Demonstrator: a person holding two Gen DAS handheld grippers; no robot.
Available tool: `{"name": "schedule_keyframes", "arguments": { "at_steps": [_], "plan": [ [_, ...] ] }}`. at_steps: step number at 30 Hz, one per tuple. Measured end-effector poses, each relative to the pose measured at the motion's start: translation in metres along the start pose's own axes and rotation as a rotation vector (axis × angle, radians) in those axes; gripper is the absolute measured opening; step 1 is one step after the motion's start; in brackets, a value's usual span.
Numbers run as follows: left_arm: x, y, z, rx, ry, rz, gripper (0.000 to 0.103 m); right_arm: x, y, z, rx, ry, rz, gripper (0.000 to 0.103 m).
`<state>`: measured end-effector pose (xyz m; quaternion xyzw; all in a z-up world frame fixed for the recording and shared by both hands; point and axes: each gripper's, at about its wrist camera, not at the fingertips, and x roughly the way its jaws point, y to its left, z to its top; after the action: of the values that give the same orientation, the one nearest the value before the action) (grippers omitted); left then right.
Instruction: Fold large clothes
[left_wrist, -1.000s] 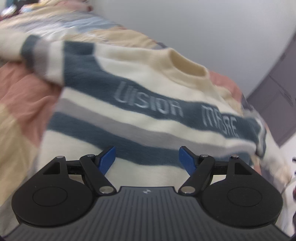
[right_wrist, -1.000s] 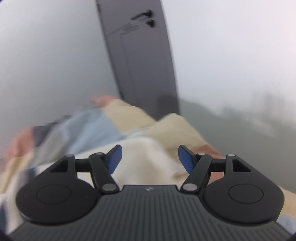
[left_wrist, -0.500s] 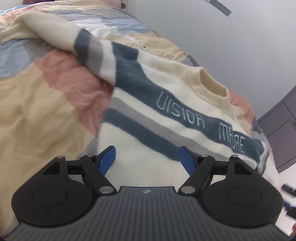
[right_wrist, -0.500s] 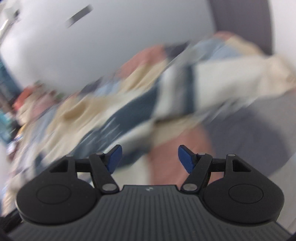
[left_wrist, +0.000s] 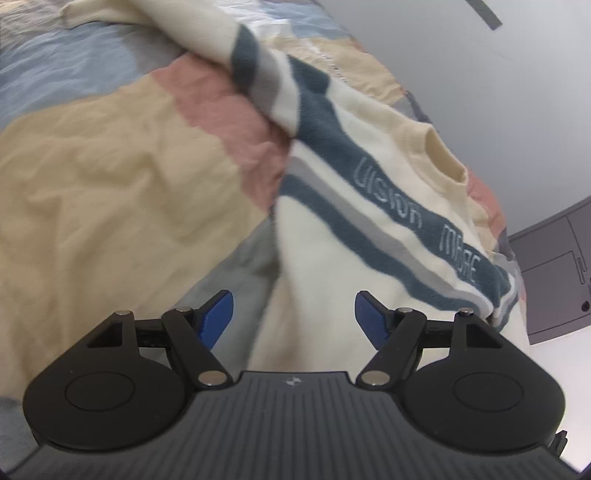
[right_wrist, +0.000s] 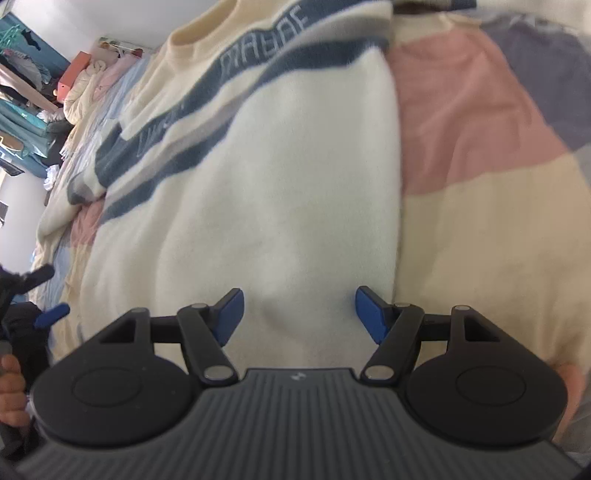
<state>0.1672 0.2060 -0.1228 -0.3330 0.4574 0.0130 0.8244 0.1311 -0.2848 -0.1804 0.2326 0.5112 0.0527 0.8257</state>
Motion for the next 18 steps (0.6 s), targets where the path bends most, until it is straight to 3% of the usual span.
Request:
{"name": "schedule_keyframes", "arguments": {
  "at_steps": [5,10,13,15,18],
  "plan": [
    [0.007,0.006,-0.018,-0.015,0.052,0.021,0.072,0.000,0.007,-0.005,-0.049,0.013,-0.020,0.070],
    [0.021,0.008,-0.032,-0.017,0.063,0.059,0.052,0.003,0.013,-0.011,-0.097,0.008,-0.035,0.060],
    [0.022,0.009,-0.036,-0.018,0.065,0.054,0.046,0.004,0.021,-0.016,-0.141,-0.009,-0.043,0.045],
    [0.021,0.009,-0.037,-0.009,0.058,0.060,0.046,0.001,0.026,-0.016,-0.186,-0.021,-0.055,0.023],
    [0.020,0.013,-0.037,-0.024,0.062,0.057,0.046,-0.015,0.028,-0.011,-0.219,-0.048,-0.035,0.012]
  ]
}}
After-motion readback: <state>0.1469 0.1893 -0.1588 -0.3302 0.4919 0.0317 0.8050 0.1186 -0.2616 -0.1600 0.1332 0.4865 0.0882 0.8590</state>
